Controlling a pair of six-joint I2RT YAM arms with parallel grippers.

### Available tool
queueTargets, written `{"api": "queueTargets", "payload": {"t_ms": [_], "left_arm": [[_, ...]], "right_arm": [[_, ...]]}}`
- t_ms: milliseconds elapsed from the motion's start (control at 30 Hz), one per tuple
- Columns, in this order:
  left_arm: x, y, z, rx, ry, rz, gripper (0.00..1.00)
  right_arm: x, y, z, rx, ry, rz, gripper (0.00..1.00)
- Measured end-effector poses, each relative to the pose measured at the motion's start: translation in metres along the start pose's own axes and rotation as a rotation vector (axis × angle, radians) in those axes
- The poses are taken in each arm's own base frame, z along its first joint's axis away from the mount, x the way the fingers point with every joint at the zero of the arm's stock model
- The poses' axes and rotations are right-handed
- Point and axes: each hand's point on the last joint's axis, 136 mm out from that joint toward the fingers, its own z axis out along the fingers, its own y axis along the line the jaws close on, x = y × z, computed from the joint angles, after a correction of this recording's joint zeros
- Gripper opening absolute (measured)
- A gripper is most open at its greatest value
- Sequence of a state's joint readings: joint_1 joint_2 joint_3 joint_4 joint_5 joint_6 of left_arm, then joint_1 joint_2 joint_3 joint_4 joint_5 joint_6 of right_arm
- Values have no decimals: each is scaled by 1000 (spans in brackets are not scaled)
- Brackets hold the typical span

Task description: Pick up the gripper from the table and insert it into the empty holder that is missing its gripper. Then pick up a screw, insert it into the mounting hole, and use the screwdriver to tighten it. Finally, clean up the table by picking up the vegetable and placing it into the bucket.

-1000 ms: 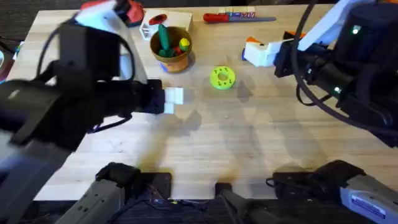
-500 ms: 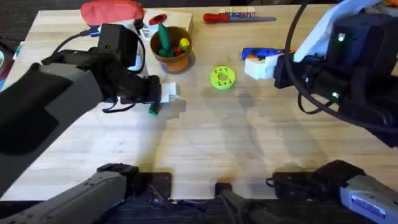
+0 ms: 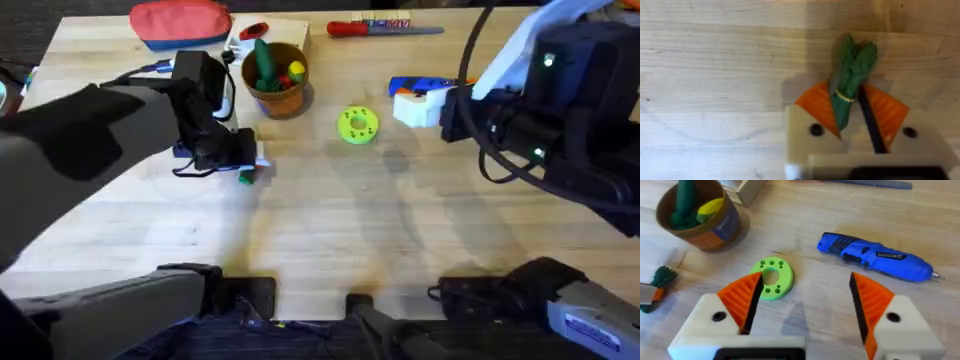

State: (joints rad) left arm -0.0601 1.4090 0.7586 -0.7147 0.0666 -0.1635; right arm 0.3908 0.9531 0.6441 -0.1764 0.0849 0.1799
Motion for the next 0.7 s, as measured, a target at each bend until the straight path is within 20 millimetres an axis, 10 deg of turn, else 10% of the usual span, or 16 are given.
{"api": "queueTargets", "payload": {"t_ms": [100, 367, 700], "left_arm": [[0, 0, 0, 0, -1, 7, 42], [8, 4, -29, -42, 95, 35, 16], [-126, -23, -151, 7, -387, 48, 15]], "right_arm": [[0, 0, 0, 0, 0, 0, 992], [0, 0, 0, 0, 0, 0, 991], [0, 0, 0, 0, 0, 0, 992]]}}
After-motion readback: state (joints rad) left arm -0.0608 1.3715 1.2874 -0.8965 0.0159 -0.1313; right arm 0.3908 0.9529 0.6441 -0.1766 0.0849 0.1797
